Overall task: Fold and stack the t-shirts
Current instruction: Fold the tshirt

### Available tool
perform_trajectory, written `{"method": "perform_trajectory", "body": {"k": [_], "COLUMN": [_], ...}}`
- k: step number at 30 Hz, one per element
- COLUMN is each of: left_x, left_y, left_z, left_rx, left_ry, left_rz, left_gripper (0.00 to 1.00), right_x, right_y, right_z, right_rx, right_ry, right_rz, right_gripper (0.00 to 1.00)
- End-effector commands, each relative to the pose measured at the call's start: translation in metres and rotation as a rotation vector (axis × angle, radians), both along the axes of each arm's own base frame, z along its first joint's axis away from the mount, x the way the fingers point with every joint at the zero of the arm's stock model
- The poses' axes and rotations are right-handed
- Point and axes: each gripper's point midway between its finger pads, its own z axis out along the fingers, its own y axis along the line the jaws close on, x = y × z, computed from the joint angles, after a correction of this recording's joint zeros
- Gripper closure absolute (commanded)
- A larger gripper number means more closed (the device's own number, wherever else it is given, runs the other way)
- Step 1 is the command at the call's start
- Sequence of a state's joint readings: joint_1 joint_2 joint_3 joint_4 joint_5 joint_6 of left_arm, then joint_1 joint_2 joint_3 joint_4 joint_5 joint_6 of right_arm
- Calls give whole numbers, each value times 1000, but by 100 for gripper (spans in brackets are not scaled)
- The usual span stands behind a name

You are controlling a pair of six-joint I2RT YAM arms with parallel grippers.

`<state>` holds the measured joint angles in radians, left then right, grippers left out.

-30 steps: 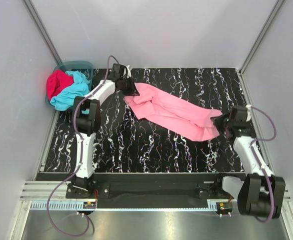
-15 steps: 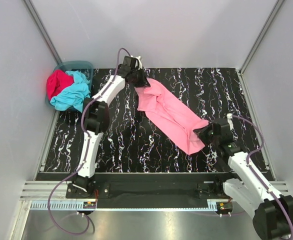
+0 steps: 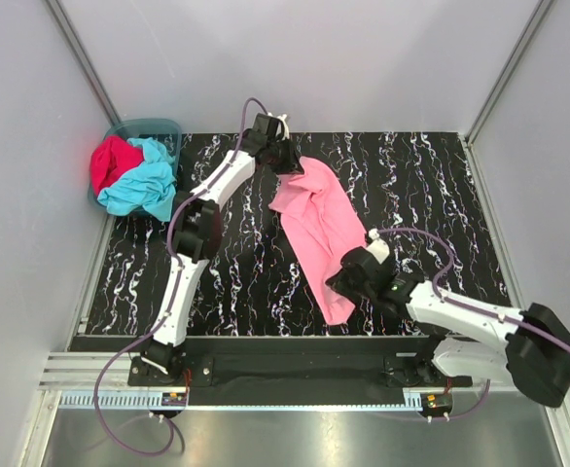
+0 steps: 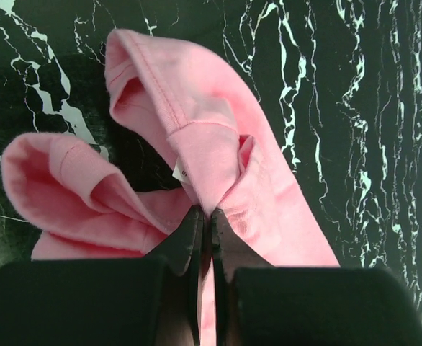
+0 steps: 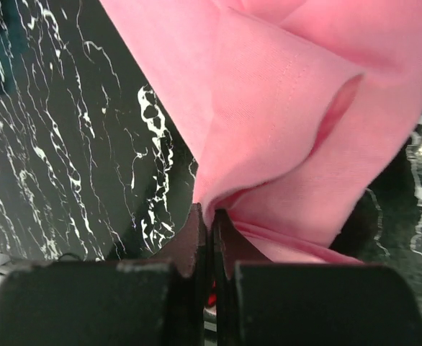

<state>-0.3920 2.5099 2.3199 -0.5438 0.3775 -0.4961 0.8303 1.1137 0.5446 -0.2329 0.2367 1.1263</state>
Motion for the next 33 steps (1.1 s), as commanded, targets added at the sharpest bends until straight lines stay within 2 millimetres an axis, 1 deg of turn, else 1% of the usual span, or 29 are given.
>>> {"method": "perform_trajectory", "body": {"k": [1, 2, 3, 4, 5, 6, 7, 8, 9, 10, 11, 13, 14, 16, 17, 18, 19, 20, 21, 22, 24, 27, 28, 29, 31, 32, 33], "left_x": [10, 11, 13, 14, 15, 16, 16, 14, 14, 13, 10, 6, 4, 1, -1, -3, -4, -4, -5, -4, -6, -8, -7, -11, -15, -21, -23], "left_y": [4, 6, 5, 4, 0, -2, -4, -8, -13, -16, -19, -20, -19, -15, -12, -9, -5, 1, 5, 11, 19, 35, 42, 48, 57, 62, 66], "left_z": [42, 44, 50, 52, 59, 62, 64, 68, 71, 73, 74, 77, 72, 75, 65, 73, 70, 62, 71, 70, 77, 92, 96, 106, 117, 126, 133], "left_rx": [-2, -2, -10, -18, -39, -50, -63, -83, -96, -105, -110, -106, -95, -77, -52, -42, -28, 2, 10, 38, 70, 104, 105, 105, 109, 116, 119], "left_ry": [-118, -122, -132, -137, -147, -148, -148, -146, -149, -151, -150, -159, -150, -166, -157, -170, -167, -160, -178, -184, -208, -241, -245, -254, -269, -282, -298], "left_rz": [13, 16, 16, 13, 6, 4, -1, -18, -27, -36, -51, -67, -70, -76, -75, -69, -60, -44, -33, -6, 10, 47, 61, 76, 94, 105, 113], "left_gripper": [95, 95, 94, 94, 94, 94, 93, 92, 91, 89, 89, 87, 85, 82, 73, 66, 61, 53, 50, 47, 41, 39, 39, 39, 38, 38, 38], "right_x": [18, 15, 12, 2, 0, -4, -15, -17, -28, -29, -32, -35, -34, -32, -32, -30, -28, -27, -26, -25, -23, -23, -22, -21, -19, -18, -17], "right_y": [21, 29, 36, 49, 59, 66, 80, 91, 103, 108, 115, 121, 122, 120, 119, 117, 115, 115, 113, 111, 108, 104, 103, 102, 102, 103, 102], "right_z": [18, 19, 18, 17, 14, 11, 4, 8, 7, -1, 1, -1, 0, 2, 2, 3, 5, 6, 7, 8, 10, 9, 10, 10, 15, 18, 19], "right_rx": [13, 14, 8, 1, -11, -19, -42, -42, -47, -69, -61, -54, -52, -54, -60, -62, -66, -70, -73, -77, -79, -90, -91, -97, -97, -100, -106], "right_ry": [-102, -107, -111, -111, -112, -114, -115, -128, -131, -127, -129, -129, -133, -146, -154, -161, -173, -181, -185, -192, -203, -209, -213, -218, -229, -238, -243], "right_rz": [-24, -3, 24, 70, 89, 110, 163, 187, 227, 235, 247, 255, 250, 242, 242, 237, 222, 222, 217, 210, 201, 194, 190, 190, 184, 190, 189], "right_gripper": [100, 100, 100, 100, 100, 100, 100, 100, 100, 100, 100, 100, 100, 100, 100, 100, 100, 100, 100, 100, 99, 85, 76, 72, 64, 57, 55]}}
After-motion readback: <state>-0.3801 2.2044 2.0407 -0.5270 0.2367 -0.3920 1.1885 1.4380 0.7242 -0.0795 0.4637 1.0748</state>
